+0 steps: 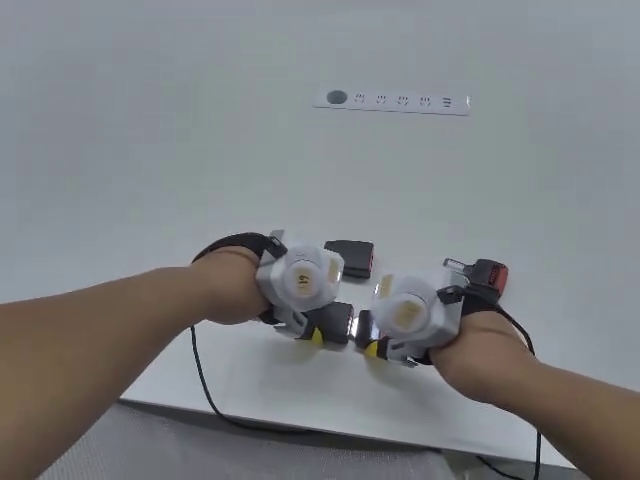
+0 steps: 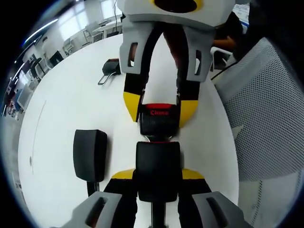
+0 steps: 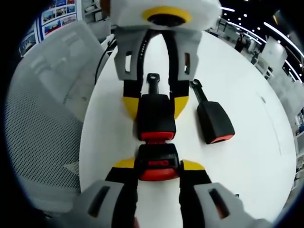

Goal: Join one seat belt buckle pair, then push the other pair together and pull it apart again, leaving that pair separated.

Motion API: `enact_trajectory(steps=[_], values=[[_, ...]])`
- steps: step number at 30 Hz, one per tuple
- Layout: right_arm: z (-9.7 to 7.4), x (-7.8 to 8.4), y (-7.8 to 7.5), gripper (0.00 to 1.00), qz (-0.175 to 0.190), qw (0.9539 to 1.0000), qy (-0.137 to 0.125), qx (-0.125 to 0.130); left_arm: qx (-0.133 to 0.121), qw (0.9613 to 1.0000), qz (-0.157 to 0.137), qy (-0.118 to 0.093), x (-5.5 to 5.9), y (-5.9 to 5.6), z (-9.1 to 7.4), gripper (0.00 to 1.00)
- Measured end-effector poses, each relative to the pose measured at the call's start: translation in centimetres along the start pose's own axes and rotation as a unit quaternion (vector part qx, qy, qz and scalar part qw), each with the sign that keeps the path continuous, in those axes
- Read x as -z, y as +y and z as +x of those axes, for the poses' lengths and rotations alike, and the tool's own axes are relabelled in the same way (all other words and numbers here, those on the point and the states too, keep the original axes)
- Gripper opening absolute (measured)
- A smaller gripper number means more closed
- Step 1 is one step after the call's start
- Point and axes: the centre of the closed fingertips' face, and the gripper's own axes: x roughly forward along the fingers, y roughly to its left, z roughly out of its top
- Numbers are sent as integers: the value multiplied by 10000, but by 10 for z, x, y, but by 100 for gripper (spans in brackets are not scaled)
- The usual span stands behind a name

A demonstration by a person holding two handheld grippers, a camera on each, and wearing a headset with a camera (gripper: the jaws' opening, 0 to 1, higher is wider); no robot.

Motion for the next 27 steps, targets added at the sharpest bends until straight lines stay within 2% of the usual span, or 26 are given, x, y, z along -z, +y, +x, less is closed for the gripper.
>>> enact_trajectory(steps=[7,24,27], values=[[1,1,-1,32,111,9998,-72,-155,-65,10000,-21,-70,1,0,-1,33],[0,2,1,34,98,9998,-60,-171,-90,9999,63,-71,-1,-2,-1,34],[0,2,1,34,113,9997,-34,-234,-124,9999,-7,-97,-2,-3,-1,34]])
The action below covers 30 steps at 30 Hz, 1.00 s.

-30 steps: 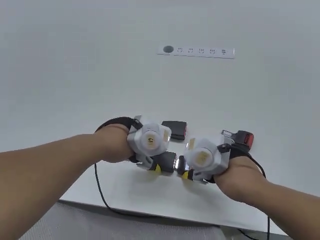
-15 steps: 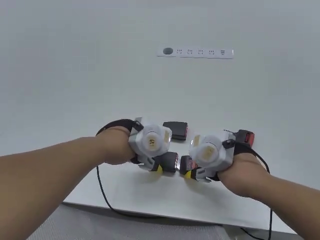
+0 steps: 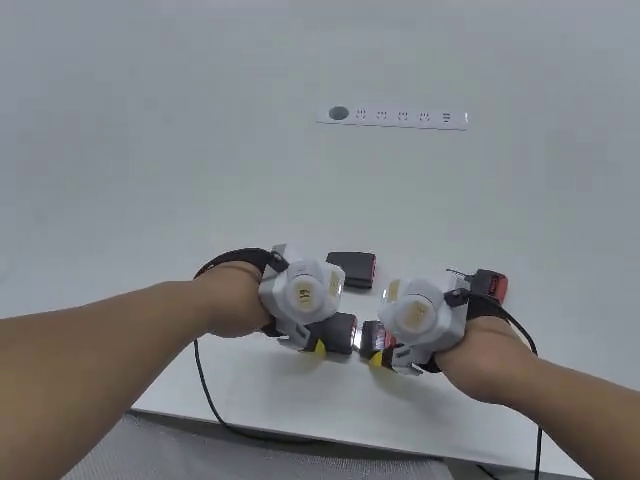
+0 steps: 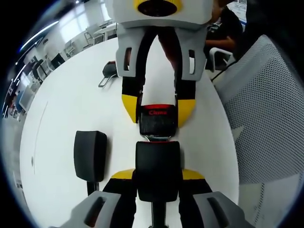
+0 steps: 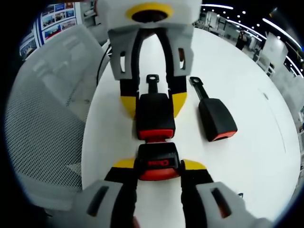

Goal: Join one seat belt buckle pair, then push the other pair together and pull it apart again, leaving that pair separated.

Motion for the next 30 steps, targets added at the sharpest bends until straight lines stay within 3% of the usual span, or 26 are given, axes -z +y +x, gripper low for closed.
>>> enact_trajectory(steps=[7,18,22,25,27,30], values=[[-1,3,0,35,-140,9999,43,32,-159,9995,-280,-29,-1,-1,0,35],[-2,4,-1,37,-110,9999,60,101,-270,9989,-380,-30,-1,0,-1,36],[-10,7,-9,48,27,9995,29,321,-448,9981,-426,-23,0,2,-5,46],[-23,1,-13,51,479,9975,-306,410,-640,9961,-580,-200,-3,3,-17,52],[-31,5,-17,52,518,9969,-352,473,-718,9938,-720,-448,-10,4,-27,53],[-40,9,-20,52,581,9959,-441,526,-832,9918,-786,-575,-14,9,-40,56]])
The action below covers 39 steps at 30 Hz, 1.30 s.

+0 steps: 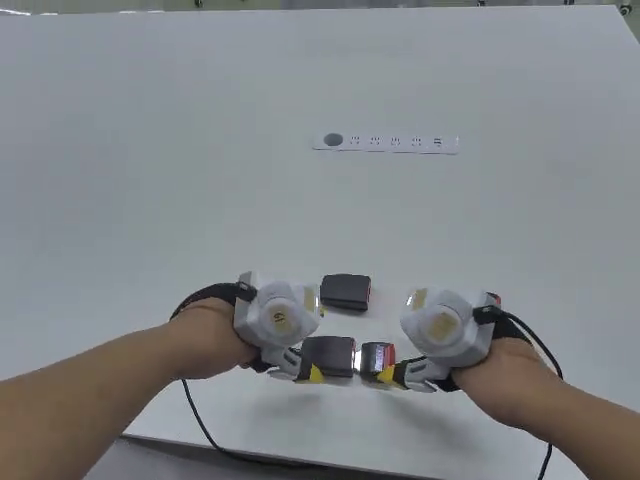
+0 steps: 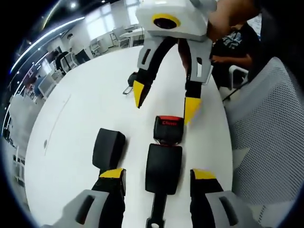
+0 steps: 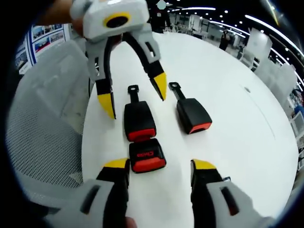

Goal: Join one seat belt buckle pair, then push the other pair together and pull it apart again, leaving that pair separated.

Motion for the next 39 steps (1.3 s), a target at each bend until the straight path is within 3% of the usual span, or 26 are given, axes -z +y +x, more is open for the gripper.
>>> enact_trajectory(steps=[3,7,13,15,19,22,26,29,36,39], values=[[-8,2,-6,52,82,9999,-70,61,-89,9999,58,-122,-10,10,-9,56],[-17,7,-19,51,66,9998,-79,181,-245,9994,122,-221,-25,34,-13,56],[-29,21,-52,50,60,9990,19,452,-307,9990,291,-121,-30,59,-3,56],[-33,31,-67,49,90,9985,77,539,-312,9988,372,6,-29,66,2,56],[-40,46,-89,48,197,9973,185,680,-214,9978,616,121,-33,71,14,56],[-41,62,-99,48,251,9968,332,685,-137,9974,668,237,-29,77,22,56],[-38,80,-108,47,284,9962,466,678,52,9960,815,354,-21,77,35,48],[-33,93,-109,47,373,9957,544,656,53,9958,774,483,-15,79,40,49],[-28,94,-111,42,357,9962,562,563,181,9952,760,583,-2,82,51,48],[-26,93,-109,36,285,9973,544,413,265,9954,748,530,-5,78,51,43]])
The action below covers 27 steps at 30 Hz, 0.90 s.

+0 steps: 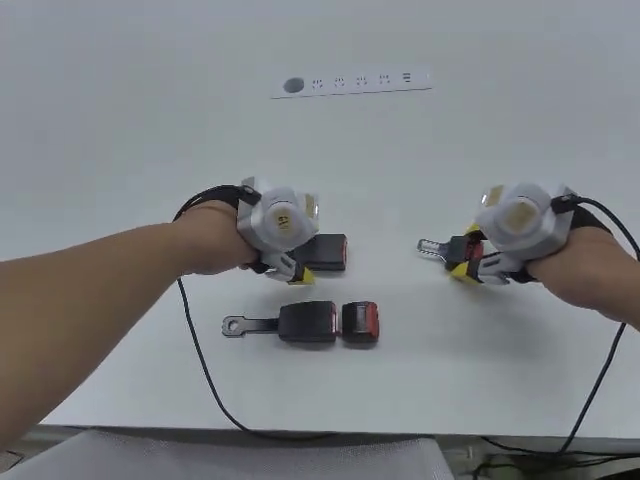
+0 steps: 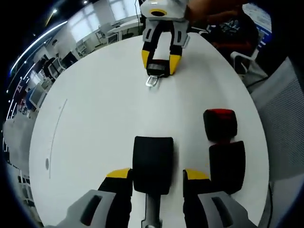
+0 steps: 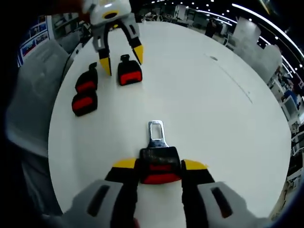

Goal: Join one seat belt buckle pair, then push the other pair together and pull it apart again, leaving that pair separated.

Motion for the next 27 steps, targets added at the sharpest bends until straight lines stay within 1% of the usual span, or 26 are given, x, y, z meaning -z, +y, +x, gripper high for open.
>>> enact_trajectory(steps=[1,2,4,5,6,7,9,11,16,18,20,22,27], values=[[0,-1,-1,36,-42,10000,-4,-16,-12,10000,4,29,0,0,1,41],[1,-1,-1,35,-87,10000,-6,-46,-55,9999,96,83,2,2,1,39],[2,-2,-1,35,-263,9995,13,-146,-123,9999,77,78,1,8,2,33],[3,-2,-1,35,-330,9992,20,-203,-133,9999,-11,91,3,6,4,33],[2,-2,0,34,-348,9991,28,-228,-149,9998,3,94,4,5,5,33],[2,-2,0,34,-420,9988,39,-259,-178,9997,44,140,7,7,6,33],[2,-3,1,34,-467,9985,56,-284,-195,9997,-149,79,5,7,5,33],[2,-3,0,34,-462,9984,68,-307,-194,9998,-48,62,6,6,6,32],[5,-8,1,34,-545,9978,137,-343,-141,9998,2,128,5,6,6,32],[7,-16,7,34,-605,9974,137,-356,-141,9998,-4,147,6,6,6,32],[10,-21,6,34,-635,9972,144,-378,-149,9998,-29,143,6,6,6,32],[13,-26,9,34,-732,9963,157,-411,-157,9998,-49,139,6,6,6,32],[25,-48,20,34,-844,9952,122,-472,-170,9997,-115,101,6,6,5,32]])
